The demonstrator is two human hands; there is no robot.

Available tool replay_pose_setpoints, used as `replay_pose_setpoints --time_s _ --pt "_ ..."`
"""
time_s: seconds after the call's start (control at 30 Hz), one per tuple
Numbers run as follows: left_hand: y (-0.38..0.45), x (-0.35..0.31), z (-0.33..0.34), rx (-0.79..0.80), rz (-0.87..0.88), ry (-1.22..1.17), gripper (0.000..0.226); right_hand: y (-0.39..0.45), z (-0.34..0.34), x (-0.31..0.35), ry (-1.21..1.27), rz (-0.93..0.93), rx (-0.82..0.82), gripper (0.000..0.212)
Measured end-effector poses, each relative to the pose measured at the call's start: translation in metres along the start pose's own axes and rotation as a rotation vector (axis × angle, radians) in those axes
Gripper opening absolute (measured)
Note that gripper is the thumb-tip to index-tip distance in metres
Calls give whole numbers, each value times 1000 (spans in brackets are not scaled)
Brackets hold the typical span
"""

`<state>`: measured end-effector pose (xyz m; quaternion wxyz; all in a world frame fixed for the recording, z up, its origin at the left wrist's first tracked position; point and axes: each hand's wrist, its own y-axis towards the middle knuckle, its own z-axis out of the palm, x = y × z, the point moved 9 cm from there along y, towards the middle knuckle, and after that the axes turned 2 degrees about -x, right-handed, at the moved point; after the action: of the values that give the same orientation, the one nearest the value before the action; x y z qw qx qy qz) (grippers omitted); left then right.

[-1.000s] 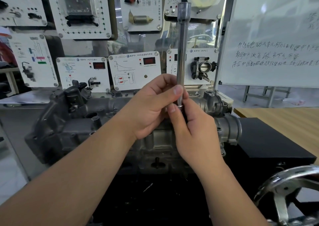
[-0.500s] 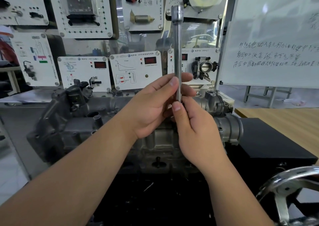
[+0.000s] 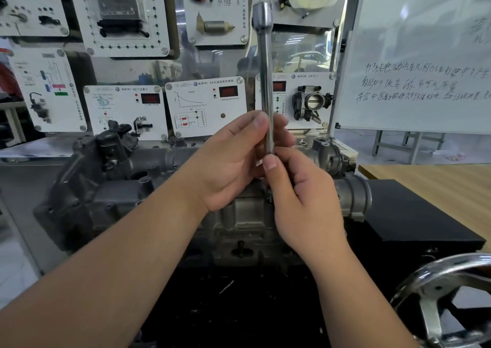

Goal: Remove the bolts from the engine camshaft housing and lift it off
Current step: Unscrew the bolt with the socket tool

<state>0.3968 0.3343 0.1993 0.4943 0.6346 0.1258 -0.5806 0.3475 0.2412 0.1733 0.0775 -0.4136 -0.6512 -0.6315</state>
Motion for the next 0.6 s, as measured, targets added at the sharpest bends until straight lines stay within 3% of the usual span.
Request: replay_pose_setpoints --time_s 0.07,0.13,0.33,0.43,0.53,0.6 --pt "-1 3 -1 -4 -24 37 32 1 2 -2 1 14 27 36" --pt "-1 6 0 7 -48 44 34 1 2 -4 -7 27 20 39" --pt "-1 3 1 5 8 -12 11 -3 1 -2 -19 0 -44 25" --pt "0 1 -1 -2 17 -10 42 -2 2 0 -33 -3 -19 33" --pt "0 1 -1 -10 0 0 13 -1 4 2 -60 6 46 31" --pt "-1 2 -1 -29 -15 44 32 -1 5 3 -59 17 76 34"
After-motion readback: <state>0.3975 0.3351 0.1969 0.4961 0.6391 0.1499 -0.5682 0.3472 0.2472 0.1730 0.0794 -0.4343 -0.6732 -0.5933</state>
